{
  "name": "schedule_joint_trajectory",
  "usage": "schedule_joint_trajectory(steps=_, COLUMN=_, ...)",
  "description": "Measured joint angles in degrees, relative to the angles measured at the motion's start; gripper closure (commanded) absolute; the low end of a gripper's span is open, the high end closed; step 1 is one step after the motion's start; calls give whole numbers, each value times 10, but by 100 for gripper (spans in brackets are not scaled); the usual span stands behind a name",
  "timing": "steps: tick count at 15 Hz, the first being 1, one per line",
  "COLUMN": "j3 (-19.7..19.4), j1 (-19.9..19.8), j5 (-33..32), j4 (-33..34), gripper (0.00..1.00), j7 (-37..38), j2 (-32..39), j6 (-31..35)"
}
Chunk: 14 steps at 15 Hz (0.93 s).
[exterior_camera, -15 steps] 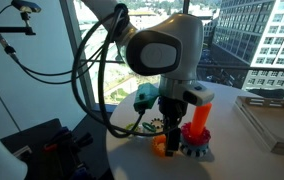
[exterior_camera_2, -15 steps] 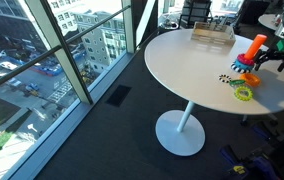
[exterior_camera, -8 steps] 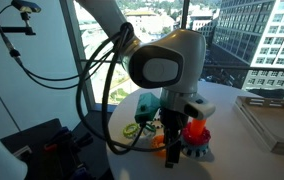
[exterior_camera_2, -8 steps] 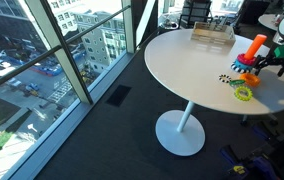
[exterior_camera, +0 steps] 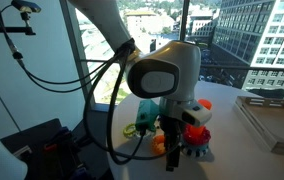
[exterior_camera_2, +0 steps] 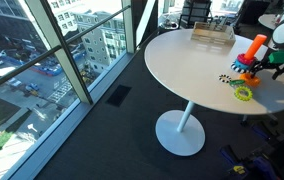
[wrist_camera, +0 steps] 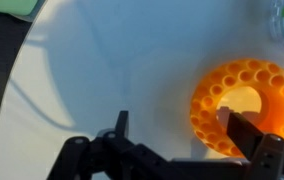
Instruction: Put the orange ring on the ring holder
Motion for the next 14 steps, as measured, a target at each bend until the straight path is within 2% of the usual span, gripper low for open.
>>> schedule_joint_trajectory(steps=1, j3=0, j1=2, j5=2, j4=-1, gripper=26, j7=0, j2=2, j6=2)
schedule_joint_trajectory(steps=2, j3=0, j1=3, j5=3, j4=-1, gripper=26, j7=0, j2=5, j6=4)
schedule_joint_trajectory(steps=3, j3=0, j1=4, j5=4, j4=-1, gripper=32, j7=0, j2=7, j6=7)
schedule_joint_trajectory(steps=10, j3=1, j1=14, j5=28, j4=-1, gripper=89, j7=0, j2=9, j6=17)
schedule_joint_trajectory(steps=11, j3=1, j1=14, j5=33, j4=-1, gripper=95, j7=-1, j2=8, j6=17)
schedule_joint_trajectory(steps=13, j3=0, j1=13, j5=43, j4=-1, gripper=94, j7=-2, j2=3, j6=17)
schedule_joint_trajectory(steps=14, j3=0, j1=12, j5=49, j4=-1, gripper=96, j7=-3, j2=-2, j6=16)
